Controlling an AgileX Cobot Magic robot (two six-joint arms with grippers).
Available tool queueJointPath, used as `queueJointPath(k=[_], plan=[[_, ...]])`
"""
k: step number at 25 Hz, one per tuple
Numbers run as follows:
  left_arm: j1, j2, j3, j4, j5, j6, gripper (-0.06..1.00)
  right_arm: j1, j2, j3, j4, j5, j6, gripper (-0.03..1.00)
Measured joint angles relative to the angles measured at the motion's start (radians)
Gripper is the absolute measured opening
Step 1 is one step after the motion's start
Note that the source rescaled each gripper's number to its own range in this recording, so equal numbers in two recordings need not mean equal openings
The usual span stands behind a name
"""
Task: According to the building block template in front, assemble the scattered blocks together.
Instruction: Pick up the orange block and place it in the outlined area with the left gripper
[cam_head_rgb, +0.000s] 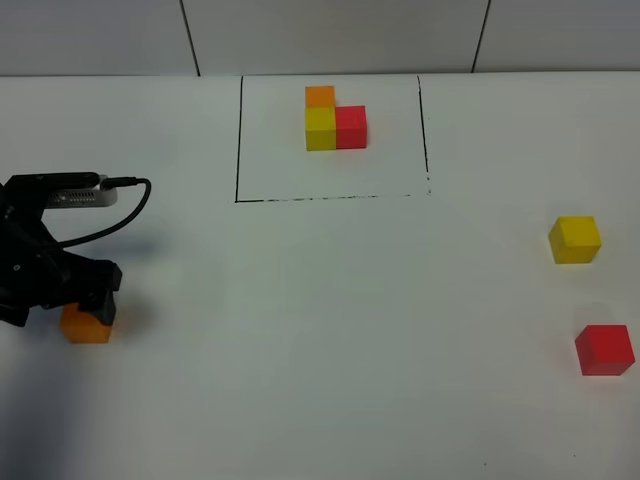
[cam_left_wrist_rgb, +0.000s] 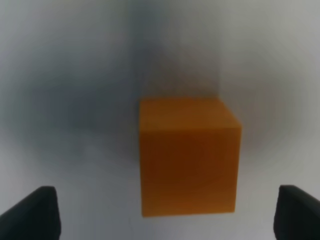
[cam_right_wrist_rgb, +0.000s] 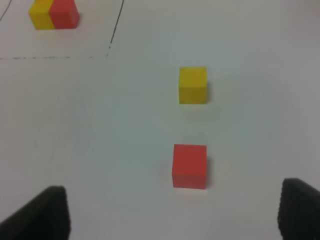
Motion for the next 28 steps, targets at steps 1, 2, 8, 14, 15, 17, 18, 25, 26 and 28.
queueJointPath(k=[1, 2, 8, 14, 15, 17, 18, 25, 26, 28], plan=[[0.000, 0.002, 0.000, -0.003, -0.014, 0.000, 0.95, 0.000, 0.000, 0.000, 0.000, 0.000, 0.000, 0.70], [0.000, 0.002, 0.000, -0.010, -0.022, 0.000, 0.94, 0.000, 0.000, 0.000, 0.000, 0.000, 0.000, 0.70], [-0.001, 0.003, 0.000, -0.022, -0.050, -0.001, 0.93, 0.000, 0.000, 0.000, 0.000, 0.000, 0.000, 0.70], [-0.036, 0.021, 0.000, -0.024, -0.068, -0.001, 0.91, 0.000, 0.000, 0.000, 0.000, 0.000, 0.000, 0.70], [-0.043, 0.028, 0.000, -0.023, -0.077, -0.001, 0.91, 0.000, 0.000, 0.000, 0.000, 0.000, 0.000, 0.70], [-0.053, 0.037, 0.000, -0.023, -0.098, -0.001, 0.90, 0.000, 0.000, 0.000, 0.000, 0.000, 0.000, 0.70], [-0.056, 0.037, 0.000, -0.023, -0.109, -0.002, 0.90, 0.000, 0.000, 0.000, 0.000, 0.000, 0.000, 0.70], [-0.057, 0.045, 0.000, -0.022, -0.124, -0.007, 0.87, 0.000, 0.000, 0.000, 0.000, 0.000, 0.000, 0.70], [-0.057, 0.045, 0.000, -0.022, -0.124, -0.007, 0.86, 0.000, 0.000, 0.000, 0.000, 0.000, 0.000, 0.70], [-0.057, 0.045, 0.000, -0.013, -0.121, -0.009, 0.86, 0.000, 0.000, 0.000, 0.000, 0.000, 0.000, 0.70]])
